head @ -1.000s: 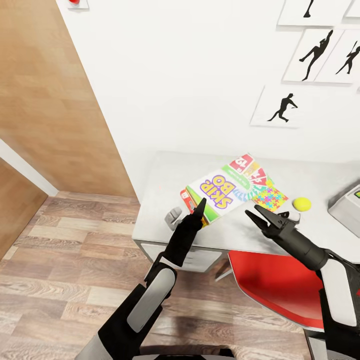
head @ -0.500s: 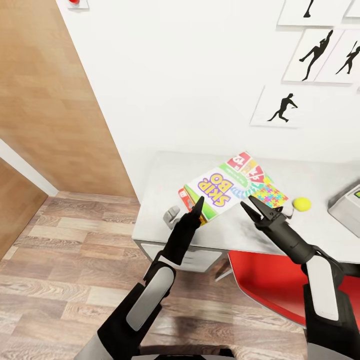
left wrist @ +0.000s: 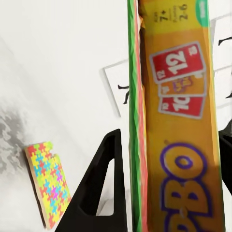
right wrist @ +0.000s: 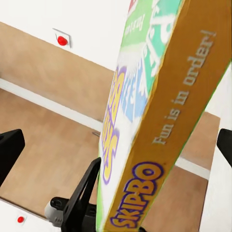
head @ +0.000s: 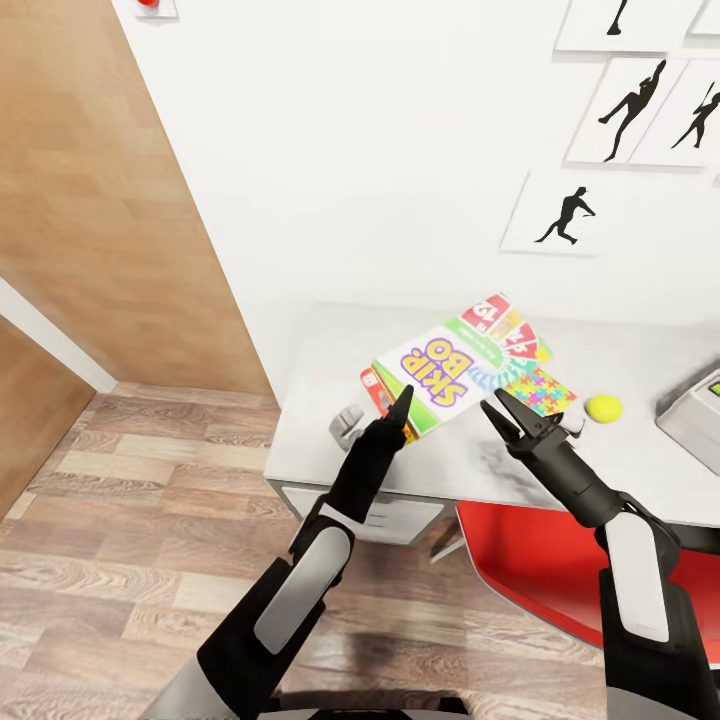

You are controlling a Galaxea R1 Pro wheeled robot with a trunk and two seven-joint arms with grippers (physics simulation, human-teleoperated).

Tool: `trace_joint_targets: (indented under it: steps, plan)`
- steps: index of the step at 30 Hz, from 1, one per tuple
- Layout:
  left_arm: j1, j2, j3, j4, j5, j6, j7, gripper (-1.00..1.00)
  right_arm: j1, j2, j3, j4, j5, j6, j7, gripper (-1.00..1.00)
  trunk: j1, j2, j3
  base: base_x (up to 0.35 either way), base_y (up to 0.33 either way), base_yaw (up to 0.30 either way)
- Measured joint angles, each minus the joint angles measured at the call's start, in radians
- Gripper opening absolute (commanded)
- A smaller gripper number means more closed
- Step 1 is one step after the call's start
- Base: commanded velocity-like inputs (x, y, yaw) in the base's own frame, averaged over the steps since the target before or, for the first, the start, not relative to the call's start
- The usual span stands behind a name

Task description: Put all the toys in the child's room - the three board games (two on the bed and one on the table), the two jigsaw puzzles on the table, and the tennis ball on the table - inside the toy box on the table in the child's room.

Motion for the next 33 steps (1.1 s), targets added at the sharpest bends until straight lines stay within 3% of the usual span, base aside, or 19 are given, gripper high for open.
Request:
trace_joint_targets:
  steps: [16, 33]
  plan:
    - [0.003, 0.017, 0.046, -0.016, -0.019, 0.0, 0.0, -1.0, -0.02, -0.009, -0.002, 0.0, -0.001, -0.001, 0.0, 1.0, 0.0, 0.0, 0.0, 0.0, 0.0, 0.0]
    - [0.002, 0.012, 0.052, -0.011, -0.013, 0.001, 0.0, -1.0, -0.076, 0.019, 0.003, 0.0, 0.007, -0.006, -0.063, 1.0, 0.0, 0.0, 0.0, 0.0, 0.0, 0.0]
